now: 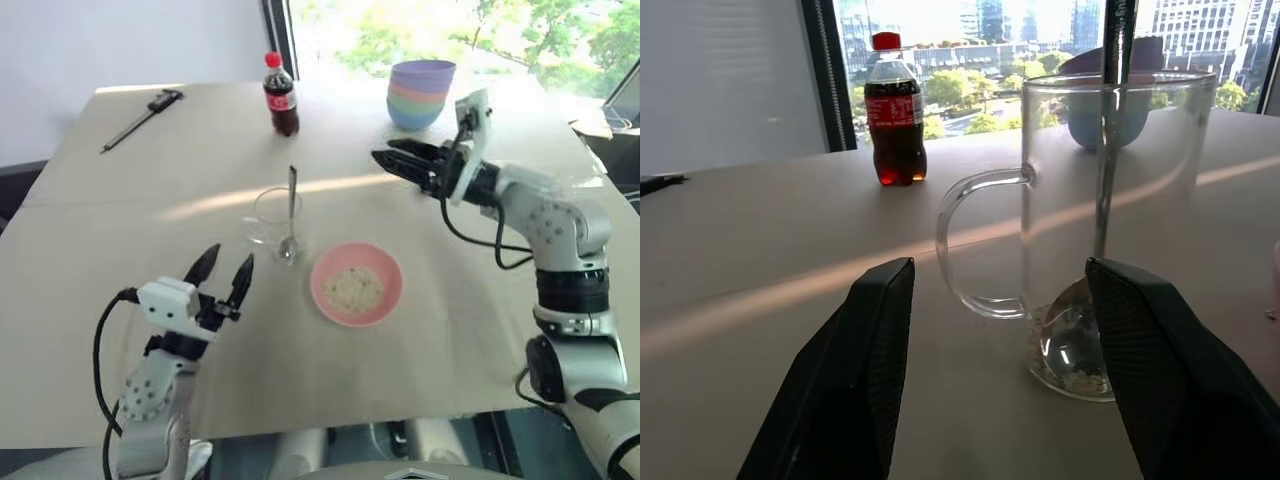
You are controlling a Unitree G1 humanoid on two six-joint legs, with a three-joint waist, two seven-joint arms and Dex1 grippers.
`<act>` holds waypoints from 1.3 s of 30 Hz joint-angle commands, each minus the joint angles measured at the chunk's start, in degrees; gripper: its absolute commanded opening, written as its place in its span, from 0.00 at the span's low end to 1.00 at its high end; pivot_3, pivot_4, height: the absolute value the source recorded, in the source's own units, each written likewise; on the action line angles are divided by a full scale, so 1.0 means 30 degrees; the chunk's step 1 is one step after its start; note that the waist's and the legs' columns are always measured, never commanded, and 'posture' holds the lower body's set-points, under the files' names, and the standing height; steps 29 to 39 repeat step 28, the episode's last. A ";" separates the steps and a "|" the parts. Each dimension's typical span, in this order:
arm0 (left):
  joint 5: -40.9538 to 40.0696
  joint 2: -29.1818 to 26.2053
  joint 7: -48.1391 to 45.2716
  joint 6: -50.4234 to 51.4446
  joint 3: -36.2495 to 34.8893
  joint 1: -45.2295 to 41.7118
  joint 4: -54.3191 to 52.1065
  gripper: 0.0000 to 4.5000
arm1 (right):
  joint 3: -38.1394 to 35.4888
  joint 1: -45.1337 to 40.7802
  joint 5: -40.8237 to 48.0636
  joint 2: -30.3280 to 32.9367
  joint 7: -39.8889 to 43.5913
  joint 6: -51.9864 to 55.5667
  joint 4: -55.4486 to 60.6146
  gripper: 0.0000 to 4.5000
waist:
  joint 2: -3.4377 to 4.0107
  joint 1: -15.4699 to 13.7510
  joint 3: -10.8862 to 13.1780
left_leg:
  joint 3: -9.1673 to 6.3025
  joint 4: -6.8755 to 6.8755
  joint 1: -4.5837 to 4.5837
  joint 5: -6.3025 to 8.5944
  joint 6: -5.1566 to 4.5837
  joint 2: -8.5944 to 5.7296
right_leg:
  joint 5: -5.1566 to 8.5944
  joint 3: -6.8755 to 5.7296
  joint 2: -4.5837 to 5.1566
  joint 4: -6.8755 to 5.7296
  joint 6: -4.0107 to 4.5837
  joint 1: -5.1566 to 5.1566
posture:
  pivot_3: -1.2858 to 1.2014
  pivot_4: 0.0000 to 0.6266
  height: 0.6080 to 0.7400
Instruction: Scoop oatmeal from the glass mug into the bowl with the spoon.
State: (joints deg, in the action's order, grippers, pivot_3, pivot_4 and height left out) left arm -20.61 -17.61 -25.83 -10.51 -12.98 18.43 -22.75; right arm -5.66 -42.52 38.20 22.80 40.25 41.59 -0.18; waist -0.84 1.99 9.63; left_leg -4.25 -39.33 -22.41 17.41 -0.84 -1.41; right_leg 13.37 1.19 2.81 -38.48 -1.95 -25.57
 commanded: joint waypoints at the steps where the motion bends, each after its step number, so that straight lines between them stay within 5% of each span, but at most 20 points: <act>1: -0.0189 0.0038 0.0201 0.0091 -0.0466 0.1493 -0.1940 0.91 | -0.0604 0.1642 -0.0732 0.1151 0.1638 -0.1905 -0.0316 0.64 | 0.0009 -0.0025 0.0001 | 0.0009 0.0004 0.0012 0.0002 -0.0003 -0.0001 | 0.0000 0.0007 0.0000 0.0002 0.0000 0.0010 | 0.52 0.24 1.00; 2: -0.0253 0.0098 0.0228 0.0192 -0.0424 0.1815 -0.2135 0.99 | -0.0545 0.2086 -0.0802 0.1383 0.1956 -0.2093 -0.0325 0.64 | 0.0009 -0.0042 0.0001 | 0.0017 0.0007 0.0021 0.0002 -0.0004 -0.0004 | 0.0000 0.0013 0.0002 0.0001 0.0000 0.0016 | 0.52 0.24 1.00; 7: 0.0502 0.0151 -0.0030 0.0646 0.0310 0.3786 -0.2306 1.00 | -0.0132 0.6835 -0.2191 0.2649 0.4067 -0.4832 0.0817 0.99 | 0.0035 -0.0109 0.0002 | 0.0032 0.0047 0.0221 0.0010 -0.0016 0.0019 | 0.0006 -0.0008 -0.0042 0.0043 0.0006 0.0214 | 0.52 0.24 1.00; 14: 0.1636 -0.0198 0.1125 0.3601 0.0360 0.4636 -0.2541 1.00 | -0.0563 1.1024 -0.3366 0.3121 0.4483 -0.7468 0.1004 0.99 | 0.0050 -0.0240 0.0000 | 0.0051 0.0024 0.0292 0.0023 -0.0044 0.0029 | -0.0015 -0.0031 -0.0153 0.0172 -0.0039 0.0350 | 0.52 0.24 1.00; 19: 0.1637 -0.0378 0.0638 0.3245 0.0177 0.5162 -0.2652 1.00 | -0.0633 1.2857 -0.3980 0.3269 0.4452 -0.8879 0.1012 0.99 | 0.0064 -0.0362 0.0015 | 0.0053 0.0057 0.0562 0.0031 -0.0046 0.0078 | -0.0003 -0.0029 -0.0192 0.0214 -0.0035 0.0605 | 0.52 0.24 1.00; 26: 0.1434 -0.0502 -0.0074 0.2676 0.0065 0.5085 -0.2222 1.00 | -0.1199 1.5642 -0.3962 0.2830 0.3287 -0.9584 0.3103 0.99 | 0.0065 -0.0444 0.0014 | 0.0061 0.0050 0.0569 0.0030 -0.0045 0.0091 | -0.0001 -0.0019 -0.0197 0.0218 -0.0041 0.0612 | 0.52 0.24 1.00; 39: 0.1525 -0.0492 -0.0249 0.2409 0.0197 0.5006 -0.2156 1.00 | -0.1259 1.6067 -0.4060 0.2788 0.3079 -0.9782 0.3433 0.99 | 0.0064 -0.0445 0.0014 | 0.0065 0.0052 0.0568 0.0031 -0.0045 0.0090 | -0.0001 -0.0011 -0.0195 0.0221 -0.0042 0.0613 | 0.52 0.24 1.00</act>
